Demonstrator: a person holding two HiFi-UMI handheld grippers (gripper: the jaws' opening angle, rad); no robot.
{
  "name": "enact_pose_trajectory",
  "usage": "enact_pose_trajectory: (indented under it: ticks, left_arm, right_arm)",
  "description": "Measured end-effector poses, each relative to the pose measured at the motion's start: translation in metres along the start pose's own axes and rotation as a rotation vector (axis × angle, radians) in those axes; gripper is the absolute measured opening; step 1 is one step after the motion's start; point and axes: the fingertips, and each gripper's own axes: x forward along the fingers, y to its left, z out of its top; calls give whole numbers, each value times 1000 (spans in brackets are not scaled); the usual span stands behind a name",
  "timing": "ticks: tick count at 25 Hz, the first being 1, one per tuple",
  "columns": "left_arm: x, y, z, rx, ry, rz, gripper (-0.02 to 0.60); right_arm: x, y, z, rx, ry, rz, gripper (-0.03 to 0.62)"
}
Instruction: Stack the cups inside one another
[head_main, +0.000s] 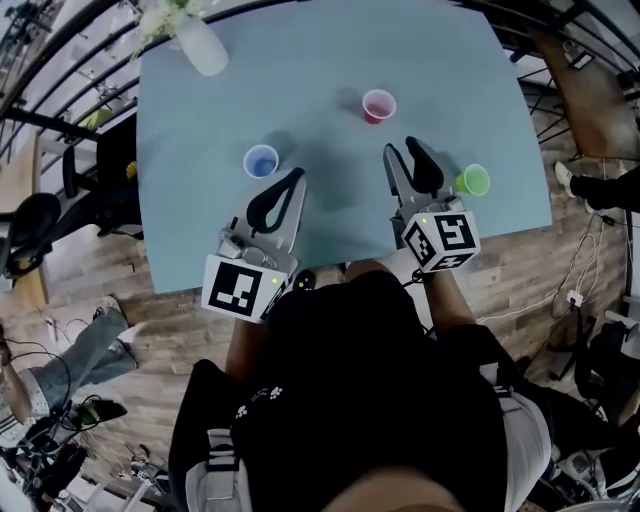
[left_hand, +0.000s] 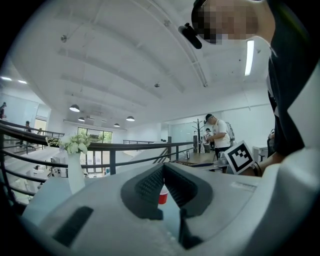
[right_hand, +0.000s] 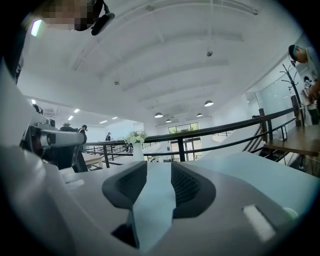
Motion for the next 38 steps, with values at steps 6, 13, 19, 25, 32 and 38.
enact_pose_trajectory:
  ticks: [6, 13, 19, 25, 32, 38]
  left_arm:
    - [14, 4, 1, -9, 19, 72, -8]
    - [28, 7, 8, 4, 7, 119, -8]
    - [31, 21, 6, -2, 38, 201, -8]
    - [30, 29, -5, -25, 84, 266, -8]
    - [24, 37, -11, -33, 112, 326, -8]
    - [21, 43, -18, -42, 139, 364, -8]
  right_arm:
    - [21, -23, -17, -2, 51, 20, 181]
    - [50, -48, -37, -9, 103, 42, 222]
    - [78, -64, -57, -37, 152, 34, 273]
    - [102, -76, -74, -88, 179, 17, 334]
    - [123, -83, -98, -89, 229, 19, 361]
    - [136, -96, -112, -101, 261, -7, 404]
